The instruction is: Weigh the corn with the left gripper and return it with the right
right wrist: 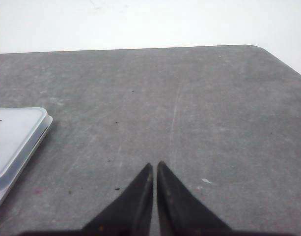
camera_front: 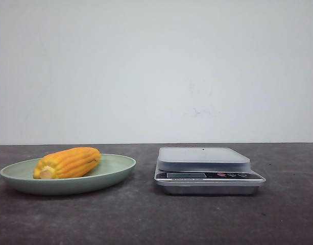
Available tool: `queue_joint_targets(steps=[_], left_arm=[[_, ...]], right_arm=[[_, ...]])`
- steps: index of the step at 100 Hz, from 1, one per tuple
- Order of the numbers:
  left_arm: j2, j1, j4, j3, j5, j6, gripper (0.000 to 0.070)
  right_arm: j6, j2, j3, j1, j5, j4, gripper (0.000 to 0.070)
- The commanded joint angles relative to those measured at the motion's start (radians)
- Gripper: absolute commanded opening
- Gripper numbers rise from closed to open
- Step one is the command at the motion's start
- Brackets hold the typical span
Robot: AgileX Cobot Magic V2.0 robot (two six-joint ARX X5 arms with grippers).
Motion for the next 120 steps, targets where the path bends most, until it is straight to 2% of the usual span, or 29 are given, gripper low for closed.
queue_joint_targets(steps=[1,120], left_arm=[[-0.001,0.002,-0.004,-0.018,0.002,0.01,0.0017],[-0.001,0.002,-0.004,-0.018,0.001,0.01,0.0017]], right_arm=[[0.006,-0.002,-0.005,0.0,0.0,0.012,0.0009],[0.025,-0.002,-0.005,0.01,-0.005,0.001,0.0008]])
